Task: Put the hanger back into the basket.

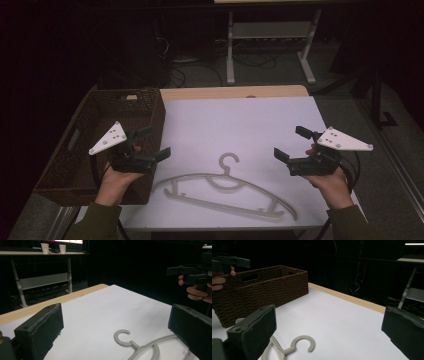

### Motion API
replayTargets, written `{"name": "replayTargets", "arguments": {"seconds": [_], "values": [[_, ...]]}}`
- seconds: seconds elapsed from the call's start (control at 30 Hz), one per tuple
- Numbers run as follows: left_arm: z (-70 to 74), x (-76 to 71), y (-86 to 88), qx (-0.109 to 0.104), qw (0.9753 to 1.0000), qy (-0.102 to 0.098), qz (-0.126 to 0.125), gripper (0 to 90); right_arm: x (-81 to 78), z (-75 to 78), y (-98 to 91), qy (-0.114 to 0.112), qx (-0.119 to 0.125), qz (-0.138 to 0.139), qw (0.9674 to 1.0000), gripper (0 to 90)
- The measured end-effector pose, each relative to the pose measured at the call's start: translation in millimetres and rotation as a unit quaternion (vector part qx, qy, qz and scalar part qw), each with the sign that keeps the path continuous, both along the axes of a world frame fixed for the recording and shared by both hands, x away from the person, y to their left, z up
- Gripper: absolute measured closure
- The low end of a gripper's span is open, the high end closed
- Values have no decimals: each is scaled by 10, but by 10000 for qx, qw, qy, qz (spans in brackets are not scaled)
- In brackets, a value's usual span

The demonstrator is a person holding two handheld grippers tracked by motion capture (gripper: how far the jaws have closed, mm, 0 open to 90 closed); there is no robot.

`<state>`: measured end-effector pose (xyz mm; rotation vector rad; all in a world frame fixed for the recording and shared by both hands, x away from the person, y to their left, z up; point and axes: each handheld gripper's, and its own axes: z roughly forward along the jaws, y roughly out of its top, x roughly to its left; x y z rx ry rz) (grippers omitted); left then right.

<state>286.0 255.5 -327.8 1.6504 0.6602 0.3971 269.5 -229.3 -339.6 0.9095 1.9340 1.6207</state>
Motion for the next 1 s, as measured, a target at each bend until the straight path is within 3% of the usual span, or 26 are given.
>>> {"name": "replayTargets", "arguments": {"seconds": [0.23,0.33,0.57,0.83,0.9,0.93,0.97,1.0], "values": [[15,-34,-128,204,9996,108,-174,0,-9,18,13,118,-160,37,9998,0],[3,-54,-243,429,9984,244,-286,0,-7,14,38,225,-317,98,9992,0],[-109,-94,-471,693,9950,461,-557,0,-4,-23,107,617,-691,357,9951,64],[-311,-113,-647,986,9895,704,-788,0,17,-132,204,1176,-1183,694,9835,307],[-338,-110,-657,979,9894,727,-783,0,21,-150,219,1216,-1243,735,9820,349],[-384,-105,-672,1050,9881,793,-800,0,24,-183,253,1311,-1372,839,9783,434],[-384,-105,-672,1050,9881,793,-800,0,24,-183,253,1311,-1372,839,9783,434],[-411,-103,-682,1095,9875,815,-790,0,24,-219,284,1401,-1491,914,9746,509]]}}
